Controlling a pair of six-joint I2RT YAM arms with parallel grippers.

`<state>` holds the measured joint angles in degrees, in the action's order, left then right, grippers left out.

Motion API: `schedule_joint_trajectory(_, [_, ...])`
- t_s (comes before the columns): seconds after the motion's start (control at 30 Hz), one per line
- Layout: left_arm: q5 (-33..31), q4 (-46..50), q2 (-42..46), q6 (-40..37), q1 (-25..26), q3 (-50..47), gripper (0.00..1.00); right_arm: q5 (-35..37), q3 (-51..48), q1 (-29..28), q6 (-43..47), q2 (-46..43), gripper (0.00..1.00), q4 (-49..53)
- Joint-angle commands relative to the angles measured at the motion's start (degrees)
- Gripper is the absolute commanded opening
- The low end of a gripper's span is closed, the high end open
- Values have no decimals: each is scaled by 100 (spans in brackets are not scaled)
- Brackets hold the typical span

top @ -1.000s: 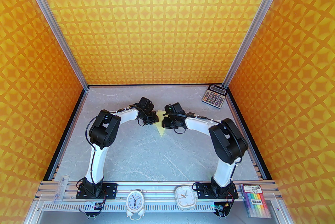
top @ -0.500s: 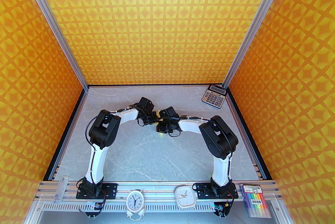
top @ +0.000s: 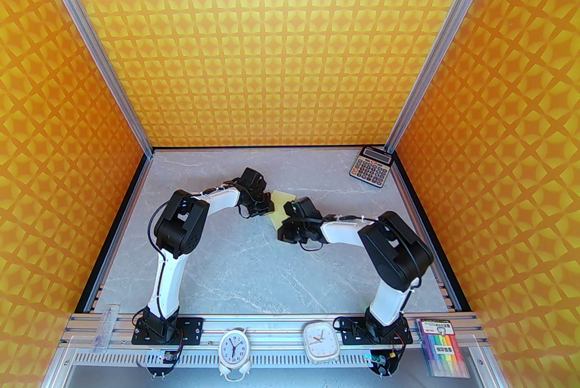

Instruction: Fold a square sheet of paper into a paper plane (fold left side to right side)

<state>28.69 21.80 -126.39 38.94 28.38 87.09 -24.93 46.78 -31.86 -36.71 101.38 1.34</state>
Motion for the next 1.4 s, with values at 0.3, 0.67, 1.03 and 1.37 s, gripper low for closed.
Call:
schedule_joint_trajectory(0.3, [-320,492,-211,8,18,-25,3,99,900,133,199,-202,0,866])
schedule_joint_trajectory(0.67, [-320,597,-203,-16,18,61,3,113,1295,241,392,971,0,707])
schedule_joint_trajectory(1.03, [-313,744,-310,-263,-231,447,6,154,666,240,441,1014,0,575])
schedule_joint_trajectory(1.37, [-311,777,-561,-559,-629,792,9,134,411,232,401,958,0,490])
